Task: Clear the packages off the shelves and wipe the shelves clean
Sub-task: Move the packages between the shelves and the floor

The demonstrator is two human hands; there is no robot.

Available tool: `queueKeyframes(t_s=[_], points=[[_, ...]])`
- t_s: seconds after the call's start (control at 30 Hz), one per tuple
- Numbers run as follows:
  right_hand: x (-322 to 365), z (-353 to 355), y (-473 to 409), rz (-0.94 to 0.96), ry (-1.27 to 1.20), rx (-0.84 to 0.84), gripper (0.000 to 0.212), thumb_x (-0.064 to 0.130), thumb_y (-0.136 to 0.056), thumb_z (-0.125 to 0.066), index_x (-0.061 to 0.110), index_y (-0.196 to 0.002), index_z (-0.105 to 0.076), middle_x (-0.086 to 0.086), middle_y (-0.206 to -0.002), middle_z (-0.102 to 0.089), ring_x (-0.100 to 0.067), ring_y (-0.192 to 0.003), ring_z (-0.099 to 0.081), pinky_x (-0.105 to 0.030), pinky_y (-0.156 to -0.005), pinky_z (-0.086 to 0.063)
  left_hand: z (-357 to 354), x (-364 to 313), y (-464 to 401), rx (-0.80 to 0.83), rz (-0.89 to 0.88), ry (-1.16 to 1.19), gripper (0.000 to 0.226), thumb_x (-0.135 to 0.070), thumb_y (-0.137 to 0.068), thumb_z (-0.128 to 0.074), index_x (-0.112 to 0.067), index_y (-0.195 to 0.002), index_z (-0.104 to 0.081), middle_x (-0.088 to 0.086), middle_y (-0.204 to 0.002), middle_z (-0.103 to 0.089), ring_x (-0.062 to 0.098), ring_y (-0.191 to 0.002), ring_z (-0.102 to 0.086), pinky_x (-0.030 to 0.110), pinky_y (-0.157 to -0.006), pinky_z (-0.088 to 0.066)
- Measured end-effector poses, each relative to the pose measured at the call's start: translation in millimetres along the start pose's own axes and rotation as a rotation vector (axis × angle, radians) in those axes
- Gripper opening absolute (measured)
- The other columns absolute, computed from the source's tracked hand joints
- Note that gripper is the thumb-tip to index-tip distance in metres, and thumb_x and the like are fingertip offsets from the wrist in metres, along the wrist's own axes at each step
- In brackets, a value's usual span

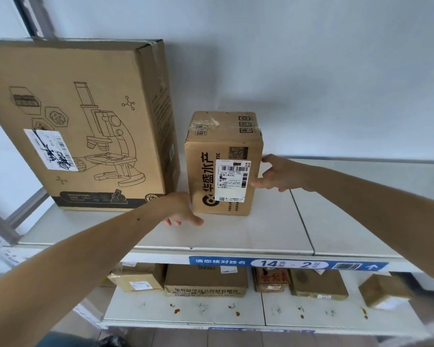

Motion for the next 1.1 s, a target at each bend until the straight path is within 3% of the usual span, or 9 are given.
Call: queueKeyframes(t_s=[0.13,0.2,0.33,0.53,0.63,0.83,0.93,1.1], points=[[-32,1,26,-0.067,0.153,-0.037,0.078,0.053,-0.081,-0.074,0.027,-0.145,-0.039,0.001,-0.14,-0.052,-0.018,-0.116,-0.053,-0.032,-0.101,-0.042,-16,-40,9,0.048,-0.15,-0.164,0.069,-0.045,-0.083,-0.074,-0.011,-0.135,-0.045,0.002,-0.106,-0.063,0.017,-0.093,-0.064,0.027,-0.072,-0.056],[-55,3,42,-0.108,0.208,-0.068,0.069,0.054,-0.081,-0.074,0.028,-0.14,-0.046,0.004,-0.138,-0.053,-0.017,-0.117,-0.054,-0.033,-0.104,-0.042,-28,-71,11,0.056,-0.253,-0.233,0.069,-0.046,-0.084,-0.073,-0.013,-0.137,-0.044,0.0,-0.113,-0.061,0.02,-0.098,-0.062,0.03,-0.079,-0.057],[-110,3,91,-0.214,0.318,-0.063,0.066,0.051,-0.086,-0.07,0.024,-0.142,-0.046,0.004,-0.141,-0.053,-0.018,-0.122,-0.054,-0.031,-0.104,-0.041,-68,-137,12,0.121,-0.412,-0.309,0.071,-0.054,-0.081,-0.072,-0.019,-0.137,-0.045,-0.002,-0.123,-0.059,0.02,-0.104,-0.061,0.039,-0.094,-0.053],[-208,2,191,-0.393,0.359,-0.057,0.063,0.05,-0.087,-0.069,0.023,-0.14,-0.048,0.003,-0.139,-0.055,-0.018,-0.12,-0.056,-0.03,-0.102,-0.042,-149,-247,36,0.195,-0.659,-0.459,0.064,-0.053,-0.083,-0.069,-0.018,-0.133,-0.049,0.0,-0.126,-0.056,0.019,-0.111,-0.055,0.033,-0.093,-0.048],[-261,3,249,-0.493,0.334,-0.037,0.065,0.051,-0.086,-0.07,0.022,-0.14,-0.049,0.004,-0.14,-0.056,-0.018,-0.124,-0.055,-0.035,-0.108,-0.041,-193,-300,64,0.221,-0.755,-0.516,0.062,-0.049,-0.086,-0.068,-0.015,-0.133,-0.049,0.002,-0.124,-0.057,0.02,-0.11,-0.055,0.032,-0.087,-0.044],[-358,3,376,-0.638,0.268,-0.06,0.065,0.051,-0.089,-0.067,0.022,-0.142,-0.046,0.004,-0.14,-0.055,-0.017,-0.126,-0.053,-0.034,-0.107,-0.041,-296,-390,109,0.335,-0.829,-0.48,0.065,-0.049,-0.084,-0.07,-0.019,-0.136,-0.045,-0.002,-0.131,-0.055,0.016,-0.106,-0.058,0.03,-0.089,-0.052],[-406,-4,436,-0.684,0.247,-0.047,0.061,0.048,-0.091,-0.065,0.018,-0.141,-0.047,0.002,-0.14,-0.054,-0.018,-0.126,-0.053,-0.031,-0.104,-0.04,-353,-430,134,0.37,-0.847,-0.494,0.063,-0.048,-0.086,-0.07,-0.019,-0.136,-0.047,-0.001,-0.132,-0.057,0.016,-0.109,-0.057,0.029,-0.089,-0.047],[-501,-18,522,-0.762,0.149,-0.072,0.06,0.046,-0.092,-0.065,0.017,-0.141,-0.047,0.001,-0.14,-0.054,-0.019,-0.125,-0.053,-0.033,-0.104,-0.041,-452,-484,152,0.438,-0.823,-0.512,0.066,-0.052,-0.082,-0.072,-0.02,-0.135,-0.048,0.0,-0.132,-0.055,0.018,-0.109,-0.058,0.035,-0.093,-0.051]])
Point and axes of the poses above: each hand's wrist, its own y-axis away from the middle knuckle, its own z-axis out of the back of the hand, x = y × z, the point moved 10 cm from there along -y, towards the middle knuckle
